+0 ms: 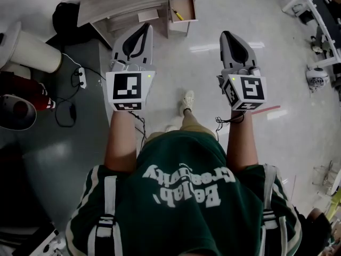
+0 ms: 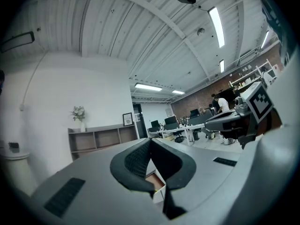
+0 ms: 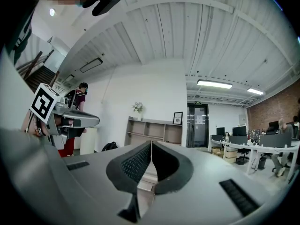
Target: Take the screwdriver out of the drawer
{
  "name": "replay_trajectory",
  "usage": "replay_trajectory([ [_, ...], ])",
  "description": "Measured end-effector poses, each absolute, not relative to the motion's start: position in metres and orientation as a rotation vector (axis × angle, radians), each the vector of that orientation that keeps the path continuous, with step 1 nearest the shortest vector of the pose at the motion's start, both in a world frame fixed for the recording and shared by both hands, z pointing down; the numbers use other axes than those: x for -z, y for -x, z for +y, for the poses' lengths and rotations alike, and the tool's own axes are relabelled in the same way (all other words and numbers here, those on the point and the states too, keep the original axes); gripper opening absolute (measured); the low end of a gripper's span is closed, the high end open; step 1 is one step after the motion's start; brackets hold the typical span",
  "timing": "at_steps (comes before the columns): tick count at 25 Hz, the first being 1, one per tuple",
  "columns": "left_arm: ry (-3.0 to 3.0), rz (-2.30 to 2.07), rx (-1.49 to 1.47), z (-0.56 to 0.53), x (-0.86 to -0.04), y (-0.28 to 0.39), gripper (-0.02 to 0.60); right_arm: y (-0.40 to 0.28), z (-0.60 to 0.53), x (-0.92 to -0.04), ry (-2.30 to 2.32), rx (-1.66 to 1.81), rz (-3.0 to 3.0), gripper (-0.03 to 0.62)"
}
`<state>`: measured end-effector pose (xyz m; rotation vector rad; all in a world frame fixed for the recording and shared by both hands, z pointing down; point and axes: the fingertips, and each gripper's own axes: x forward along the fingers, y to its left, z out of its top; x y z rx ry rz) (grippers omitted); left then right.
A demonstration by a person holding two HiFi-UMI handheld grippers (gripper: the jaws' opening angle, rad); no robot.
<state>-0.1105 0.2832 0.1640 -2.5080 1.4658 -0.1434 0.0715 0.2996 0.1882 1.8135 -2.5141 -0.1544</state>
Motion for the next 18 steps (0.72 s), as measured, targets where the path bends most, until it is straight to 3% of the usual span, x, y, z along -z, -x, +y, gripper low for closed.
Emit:
replay_trajectory([
  [18, 2.46, 1.507, 0.18, 0.053, -0.177, 0.035, 0.018, -0.135, 0.052, -0.206, -1.688, 0.147, -2.612, 0.037],
])
